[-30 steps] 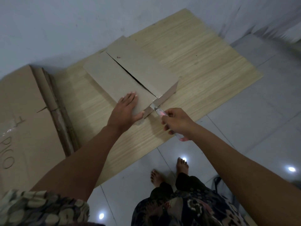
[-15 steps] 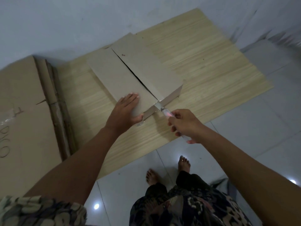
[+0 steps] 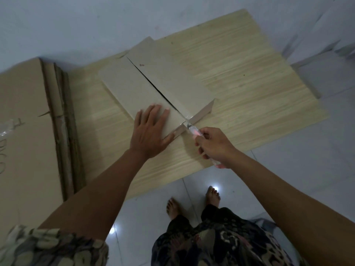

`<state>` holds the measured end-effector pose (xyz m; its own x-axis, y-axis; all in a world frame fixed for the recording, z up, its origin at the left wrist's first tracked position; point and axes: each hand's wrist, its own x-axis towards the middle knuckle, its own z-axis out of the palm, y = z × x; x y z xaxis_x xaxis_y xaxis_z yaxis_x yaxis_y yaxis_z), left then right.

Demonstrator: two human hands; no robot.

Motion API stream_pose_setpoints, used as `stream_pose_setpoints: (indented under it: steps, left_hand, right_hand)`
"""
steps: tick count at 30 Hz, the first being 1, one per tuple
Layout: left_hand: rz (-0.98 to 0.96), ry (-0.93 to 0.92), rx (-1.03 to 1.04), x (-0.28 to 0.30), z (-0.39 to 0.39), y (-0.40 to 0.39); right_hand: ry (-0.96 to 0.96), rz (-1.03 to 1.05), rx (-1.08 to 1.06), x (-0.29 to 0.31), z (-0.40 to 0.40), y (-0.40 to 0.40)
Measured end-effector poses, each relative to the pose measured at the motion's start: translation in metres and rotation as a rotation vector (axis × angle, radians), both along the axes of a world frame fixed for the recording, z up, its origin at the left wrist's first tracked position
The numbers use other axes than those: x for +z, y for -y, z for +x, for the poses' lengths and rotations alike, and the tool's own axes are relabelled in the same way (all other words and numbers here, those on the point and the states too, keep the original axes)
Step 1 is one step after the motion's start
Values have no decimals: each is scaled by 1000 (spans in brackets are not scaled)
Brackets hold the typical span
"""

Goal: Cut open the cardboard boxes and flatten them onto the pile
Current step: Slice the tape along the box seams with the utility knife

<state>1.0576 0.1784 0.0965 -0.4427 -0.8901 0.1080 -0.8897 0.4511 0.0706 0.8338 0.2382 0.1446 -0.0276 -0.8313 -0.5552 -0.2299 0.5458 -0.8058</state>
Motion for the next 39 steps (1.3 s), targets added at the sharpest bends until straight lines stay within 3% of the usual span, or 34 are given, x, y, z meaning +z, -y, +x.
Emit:
stream_pose_setpoints:
  steps: [17,28,35,39]
  left_hand:
    - [69,7,29,7,-3,3]
    - [64,-10,36,6,2,-1]
    - [88,-50,72,16,-1,5]
    - [141,-272,407,37,-38,28]
  right_hand:
    - [132,79,-3,5,-11,5]
    - [-29,-18,54,-2,-16,6]
    - [13,-2,32,-3,-5,9]
    - [-54,-43,98,-4,-11,10]
